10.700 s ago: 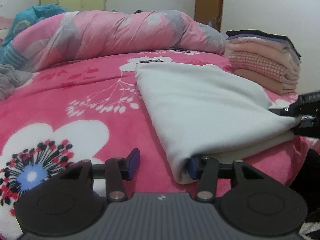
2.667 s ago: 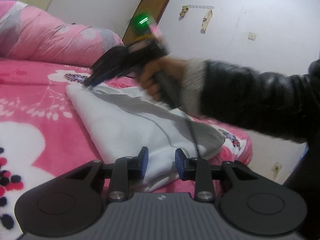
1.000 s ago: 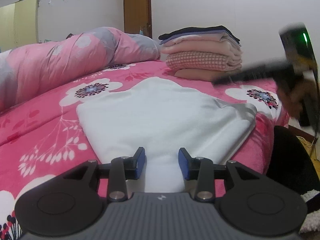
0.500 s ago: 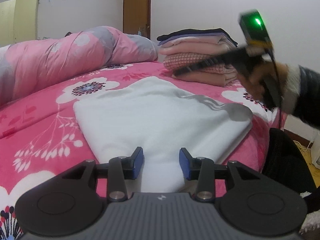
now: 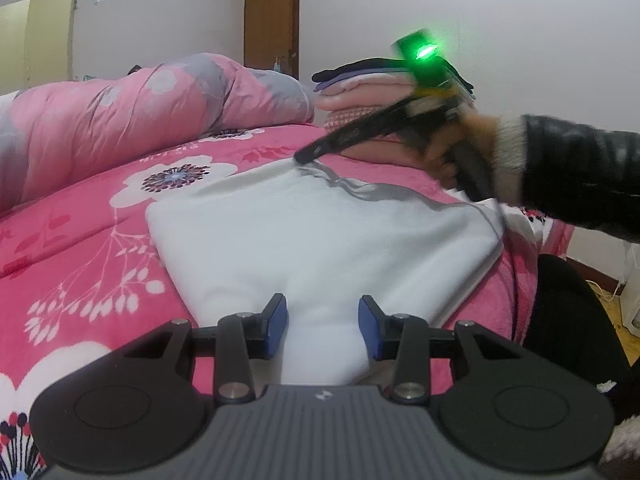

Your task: Fold clothes

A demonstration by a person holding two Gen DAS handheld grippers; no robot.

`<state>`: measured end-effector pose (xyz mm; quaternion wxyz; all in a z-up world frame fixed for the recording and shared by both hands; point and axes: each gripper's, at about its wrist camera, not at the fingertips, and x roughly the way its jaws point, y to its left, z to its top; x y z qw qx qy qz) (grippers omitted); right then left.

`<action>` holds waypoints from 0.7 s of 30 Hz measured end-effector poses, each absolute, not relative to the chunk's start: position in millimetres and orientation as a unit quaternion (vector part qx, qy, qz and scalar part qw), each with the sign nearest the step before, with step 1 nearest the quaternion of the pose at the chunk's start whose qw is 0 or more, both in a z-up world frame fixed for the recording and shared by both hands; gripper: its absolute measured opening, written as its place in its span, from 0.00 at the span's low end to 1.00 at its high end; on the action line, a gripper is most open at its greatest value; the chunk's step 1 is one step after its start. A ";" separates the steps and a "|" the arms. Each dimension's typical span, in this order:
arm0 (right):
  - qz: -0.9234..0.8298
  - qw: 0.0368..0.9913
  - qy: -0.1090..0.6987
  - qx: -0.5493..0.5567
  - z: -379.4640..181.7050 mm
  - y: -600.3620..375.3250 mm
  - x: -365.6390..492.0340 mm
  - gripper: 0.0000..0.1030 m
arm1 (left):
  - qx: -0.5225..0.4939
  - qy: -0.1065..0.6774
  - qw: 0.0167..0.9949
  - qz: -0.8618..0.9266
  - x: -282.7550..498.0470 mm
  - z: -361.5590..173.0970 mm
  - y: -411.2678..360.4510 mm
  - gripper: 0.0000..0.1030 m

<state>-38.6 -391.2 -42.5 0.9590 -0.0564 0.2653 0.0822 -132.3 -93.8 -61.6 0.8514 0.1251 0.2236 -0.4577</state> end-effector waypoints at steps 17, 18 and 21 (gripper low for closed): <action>0.068 0.957 0.280 0.040 -77.1 -427.6 -5.2 0.15 | 0.127 0.227 0.848 -0.461 -130.5 -61.2 -92.9 0.40; 0.059 0.958 0.272 0.062 -73.8 -433.4 -6.1 0.13 | 0.128 0.227 0.848 -0.461 -130.5 -61.2 -93.0 0.40; 0.028 0.968 0.242 0.063 -50.0 -446.0 -31.3 0.13 | 0.130 0.227 0.848 -0.460 -130.7 -61.1 -93.4 0.40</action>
